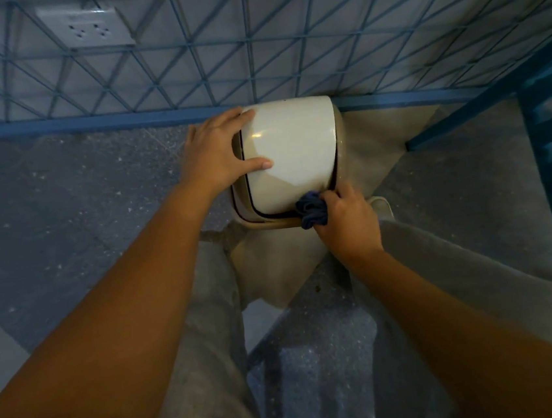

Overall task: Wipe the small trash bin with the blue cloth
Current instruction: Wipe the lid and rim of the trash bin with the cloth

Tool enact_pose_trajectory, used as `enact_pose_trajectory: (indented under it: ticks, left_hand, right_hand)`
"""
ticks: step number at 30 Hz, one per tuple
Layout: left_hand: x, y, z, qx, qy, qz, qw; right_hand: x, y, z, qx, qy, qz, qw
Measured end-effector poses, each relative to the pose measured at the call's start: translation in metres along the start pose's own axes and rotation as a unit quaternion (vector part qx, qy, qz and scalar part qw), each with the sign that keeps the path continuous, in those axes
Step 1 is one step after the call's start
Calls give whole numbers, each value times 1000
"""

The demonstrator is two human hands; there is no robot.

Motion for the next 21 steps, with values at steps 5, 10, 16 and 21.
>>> enact_pose_trajectory:
  ticks: [5,10,16,21]
  left_hand:
    - [0,0,0,-2,2,-2,1000]
    - [-1,3,1,1,8,-3,1000]
    - [-3,6,0,-6,4,-2,1000]
    - [-6,13,-3,4,2,-8,1000]
  right_hand:
    - [-3,-9,11,23,4,27,999]
    - [-7,-17,20,57,-9,57,997]
    - [-13,-30,26,108,-36,25,993]
    - [-11,-46,31,118,-64,-19,991]
Point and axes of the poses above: each hand's wrist, its own x-axis towards the middle knuckle, its own z-axis out of the palm, y = z × x, the point moved 2 cm from there along x, towards the middle knuckle, and after that the axes turned 5 degrees about -x, right-handed, at the moved point
